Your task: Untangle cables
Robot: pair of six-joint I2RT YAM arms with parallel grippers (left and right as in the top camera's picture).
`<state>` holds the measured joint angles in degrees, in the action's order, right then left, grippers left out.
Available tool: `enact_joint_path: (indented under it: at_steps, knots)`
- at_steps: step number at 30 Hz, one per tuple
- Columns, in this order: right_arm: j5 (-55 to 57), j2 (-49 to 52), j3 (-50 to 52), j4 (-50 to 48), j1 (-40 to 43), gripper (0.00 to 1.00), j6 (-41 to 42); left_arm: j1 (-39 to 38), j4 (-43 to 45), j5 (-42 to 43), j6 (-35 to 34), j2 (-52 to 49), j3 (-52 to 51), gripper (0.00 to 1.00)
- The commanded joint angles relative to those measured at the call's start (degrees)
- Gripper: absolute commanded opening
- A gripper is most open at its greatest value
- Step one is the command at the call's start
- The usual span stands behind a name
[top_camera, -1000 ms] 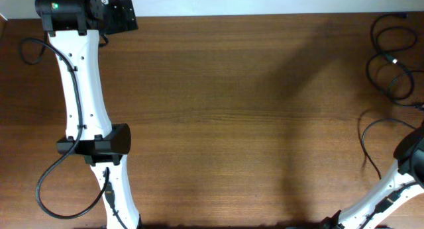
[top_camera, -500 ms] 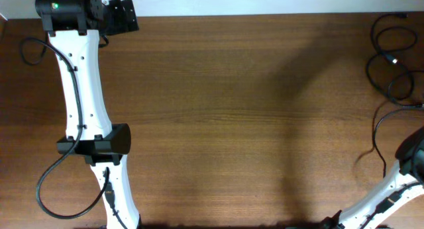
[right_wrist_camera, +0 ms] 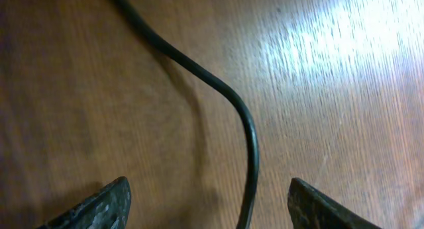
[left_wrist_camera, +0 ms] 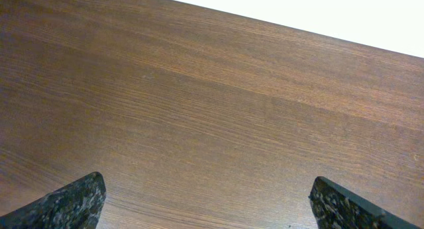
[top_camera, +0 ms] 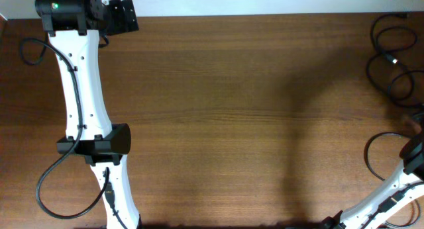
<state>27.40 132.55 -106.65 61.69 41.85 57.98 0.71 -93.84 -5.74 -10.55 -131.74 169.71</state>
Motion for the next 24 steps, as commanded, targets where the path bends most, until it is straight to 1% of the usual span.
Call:
enact_joint_path:
  at_steps: [1,2,4,5,8,9,10,11,12,14,17,21,22,23,24]
  knots:
    - [-0.9,-4.6,-8.5,3.4,-1.6,0.76,-7.6,-0.2,0.1,0.6,-0.1,0.4,0.1,0.99]
    - [-0.9,-5.7,-10.0,4.8,-2.1,0.92,-8.5,-0.2,0.1,0.6,-0.1,0.4,0.1,1.00]
    - [-1.4,-8.9,-13.0,10.1,-3.9,1.00,-8.1,-0.2,0.1,0.6,-0.1,0.4,0.1,0.99]
    - [-1.6,-10.9,-13.3,13.1,-5.4,0.99,-5.6,-0.2,0.1,0.7,-0.1,0.4,0.1,0.99]
    - [-1.3,-13.8,-13.3,24.5,-8.7,0.99,10.4,-0.6,-0.1,0.7,-0.1,0.4,0.1,0.99]
    - [-1.1,-14.0,-13.3,29.8,-9.7,0.99,18.0,-0.7,-0.2,0.7,-0.1,0.4,0.1,0.99]
    - [-0.8,-14.0,-13.3,33.7,-10.4,0.99,23.5,-0.8,-0.3,0.7,-0.1,0.4,0.1,0.99]
    - [-0.8,-14.0,-12.4,35.7,-11.3,0.99,26.1,-0.9,-0.4,0.6,-0.1,0.4,0.1,0.99]
    - [-1.4,-14.0,-12.0,35.7,-11.7,0.99,26.2,-1.0,-0.5,0.6,-0.1,0.4,0.1,0.99]
    - [-1.7,-14.0,-10.9,35.6,-12.5,0.99,29.5,-1.4,-0.6,0.6,-0.1,0.4,0.1,0.99]
    - [-0.5,-14.0,-9.6,35.6,-13.8,0.99,27.8,-1.5,-0.1,0.7,-0.1,0.4,0.1,0.99]
    - [2.8,-14.0,-4.6,34.6,-16.0,0.99,28.0,-1.5,0.1,0.7,-0.1,0.4,0.1,0.99]
    - [6.8,-14.0,-3.8,33.7,-17.0,0.99,28.0,-1.5,0.2,0.7,-0.1,0.4,0.1,0.99]
    - [13.9,-14.1,-3.9,33.5,-19.0,0.99,28.0,-1.5,0.3,1.2,0.4,0.4,0.1,0.99]
    - [18.5,-14.3,-3.9,33.6,-20.4,0.99,27.5,-1.5,0.3,3.1,1.9,0.4,0.1,0.99]
